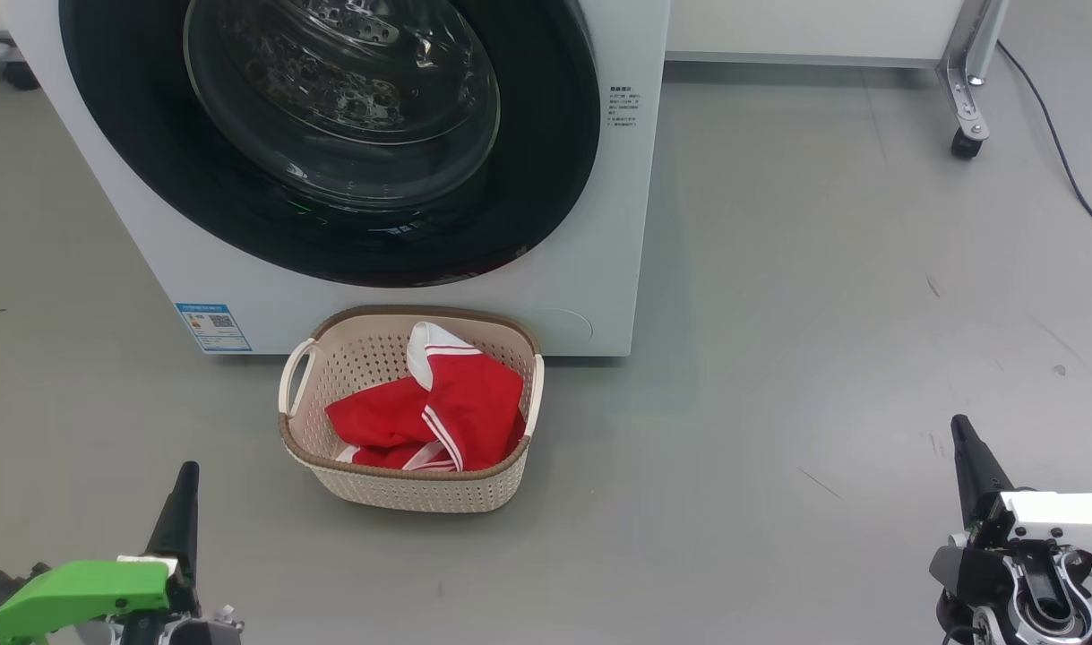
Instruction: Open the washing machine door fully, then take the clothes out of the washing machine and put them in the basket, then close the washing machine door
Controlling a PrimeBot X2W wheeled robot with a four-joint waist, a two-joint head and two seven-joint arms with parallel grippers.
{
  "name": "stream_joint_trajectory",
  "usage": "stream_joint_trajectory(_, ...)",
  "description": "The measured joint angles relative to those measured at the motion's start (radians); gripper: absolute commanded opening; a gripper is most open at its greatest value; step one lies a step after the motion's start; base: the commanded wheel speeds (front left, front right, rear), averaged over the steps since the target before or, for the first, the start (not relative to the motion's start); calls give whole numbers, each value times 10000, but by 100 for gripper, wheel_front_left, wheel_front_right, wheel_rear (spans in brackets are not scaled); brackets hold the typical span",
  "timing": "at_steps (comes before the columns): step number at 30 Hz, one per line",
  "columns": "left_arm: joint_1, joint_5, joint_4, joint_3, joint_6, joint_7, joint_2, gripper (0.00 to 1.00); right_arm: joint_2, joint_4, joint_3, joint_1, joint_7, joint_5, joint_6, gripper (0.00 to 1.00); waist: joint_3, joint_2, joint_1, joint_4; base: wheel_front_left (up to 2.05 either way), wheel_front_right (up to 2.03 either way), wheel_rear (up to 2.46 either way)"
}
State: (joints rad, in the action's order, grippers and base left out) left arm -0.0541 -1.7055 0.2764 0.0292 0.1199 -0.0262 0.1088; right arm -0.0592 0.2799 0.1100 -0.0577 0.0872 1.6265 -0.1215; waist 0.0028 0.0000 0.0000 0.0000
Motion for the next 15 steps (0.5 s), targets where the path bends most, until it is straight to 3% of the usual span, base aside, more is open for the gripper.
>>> stream_joint_trajectory(15,-2,10,-10,-21,0,-4,-13,0,15,-4,8,0,0,0,0,0,1,0,0,1,0,0,0)
